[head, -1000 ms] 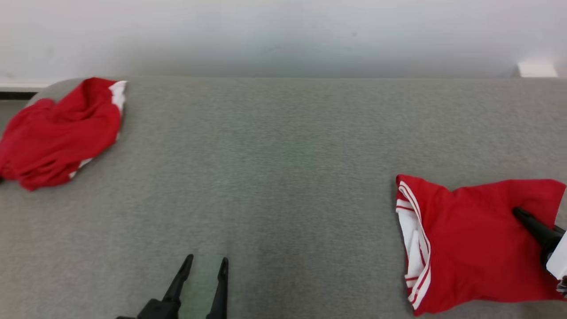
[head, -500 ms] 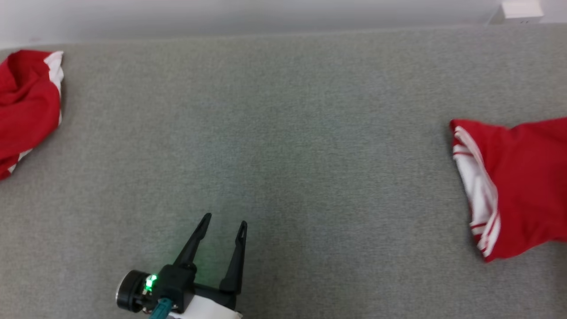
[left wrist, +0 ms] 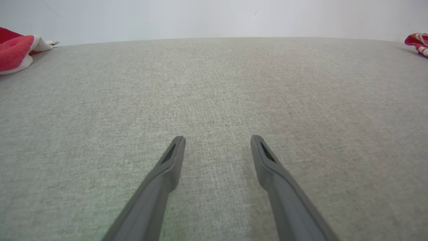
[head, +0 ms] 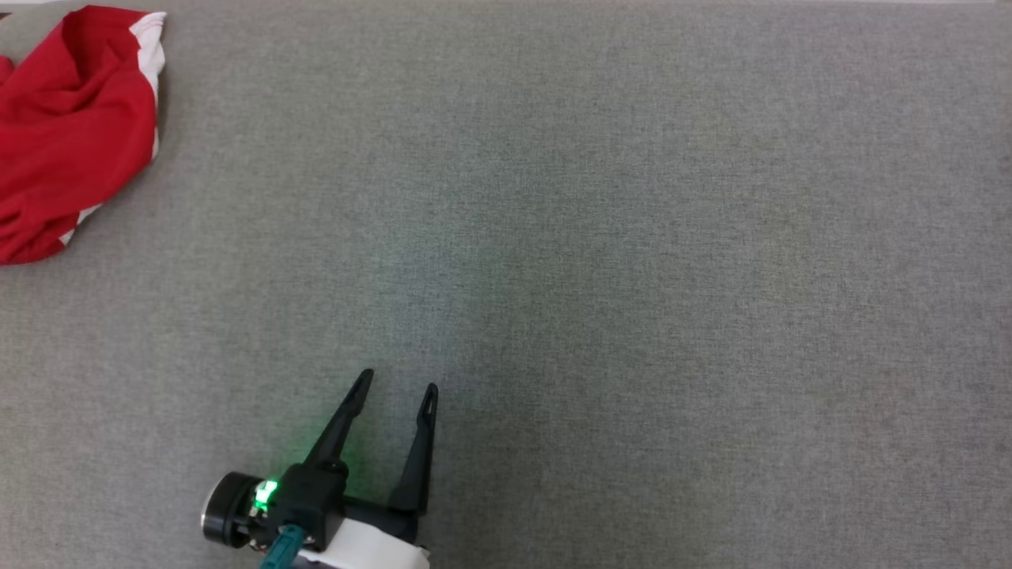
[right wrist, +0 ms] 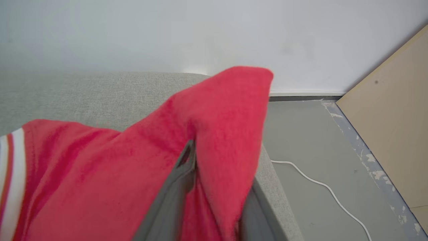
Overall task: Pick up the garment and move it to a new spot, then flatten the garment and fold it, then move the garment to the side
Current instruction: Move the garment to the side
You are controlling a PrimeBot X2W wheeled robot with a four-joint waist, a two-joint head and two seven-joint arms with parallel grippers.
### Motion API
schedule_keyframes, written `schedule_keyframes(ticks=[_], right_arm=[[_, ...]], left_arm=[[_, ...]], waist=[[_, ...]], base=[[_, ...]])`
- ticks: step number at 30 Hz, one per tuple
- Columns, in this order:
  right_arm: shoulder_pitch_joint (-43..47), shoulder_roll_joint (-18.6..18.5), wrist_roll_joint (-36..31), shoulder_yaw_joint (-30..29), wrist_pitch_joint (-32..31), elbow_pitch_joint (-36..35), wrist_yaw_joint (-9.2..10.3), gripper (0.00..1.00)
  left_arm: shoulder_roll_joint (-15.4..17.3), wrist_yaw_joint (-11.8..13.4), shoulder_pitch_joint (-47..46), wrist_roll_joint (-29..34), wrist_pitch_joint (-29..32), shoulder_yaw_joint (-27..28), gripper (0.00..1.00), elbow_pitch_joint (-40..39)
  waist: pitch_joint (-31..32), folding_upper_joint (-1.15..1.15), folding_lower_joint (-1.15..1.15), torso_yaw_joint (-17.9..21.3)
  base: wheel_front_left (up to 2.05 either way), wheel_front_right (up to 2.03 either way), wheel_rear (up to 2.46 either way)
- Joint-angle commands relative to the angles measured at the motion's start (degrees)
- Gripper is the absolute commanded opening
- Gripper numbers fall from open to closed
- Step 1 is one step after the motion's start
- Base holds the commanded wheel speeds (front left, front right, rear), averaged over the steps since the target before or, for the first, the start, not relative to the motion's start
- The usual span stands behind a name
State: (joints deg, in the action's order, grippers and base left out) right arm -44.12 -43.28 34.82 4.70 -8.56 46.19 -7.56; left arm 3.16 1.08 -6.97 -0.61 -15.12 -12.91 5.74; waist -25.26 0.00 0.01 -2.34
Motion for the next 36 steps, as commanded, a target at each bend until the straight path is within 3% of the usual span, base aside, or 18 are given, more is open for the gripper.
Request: schedule_keyframes(ticks=[1, 8, 16, 26, 36], right_arm=[[-1.60, 0.19, -1.65, -0.50, 1.46, 1.65, 0.15, 1.00], [-3.57, 2.61, -9.76, -0.28, 8.89, 6.65, 0.15, 1.00], [3.39, 7.70, -11.58, 1.50, 17.87, 1.95, 0.15, 1.00], [25.14, 13.83, -13.39, -0.99, 23.35, -16.45, 0.15, 1.00], [46.82, 29.17, -21.52, -9.73, 23.72, -35.01, 0.15, 1.00]], left_arm=[[0.44, 0.29, -0.73, 0.18, -0.01, 0.18, 1.00, -0.02], [0.25, 0.65, 0.25, -0.83, -0.01, -0.35, 1.00, 0.75], [-0.01, 1.83, 4.28, -2.67, -0.01, -0.18, 1.00, 1.69], [-0.13, 3.34, 10.40, -4.38, -0.01, 1.71, 1.00, 1.32], [-0.15, 4.30, 13.87, -5.89, -0.01, 1.72, 1.00, 1.12]], waist=[[-0.12, 0.00, -0.01, 0.08], [3.15, 0.00, -0.01, 1.54], [11.82, 0.00, -0.01, 3.72], [22.17, 0.00, -0.01, 4.01], [26.19, 0.00, -0.01, 3.53]], base=[[0.00, 0.00, 0.00], [0.00, 0.00, 0.00], [0.00, 0.00, 0.00], [0.00, 0.00, 0.00], [0.00, 0.00, 0.00]])
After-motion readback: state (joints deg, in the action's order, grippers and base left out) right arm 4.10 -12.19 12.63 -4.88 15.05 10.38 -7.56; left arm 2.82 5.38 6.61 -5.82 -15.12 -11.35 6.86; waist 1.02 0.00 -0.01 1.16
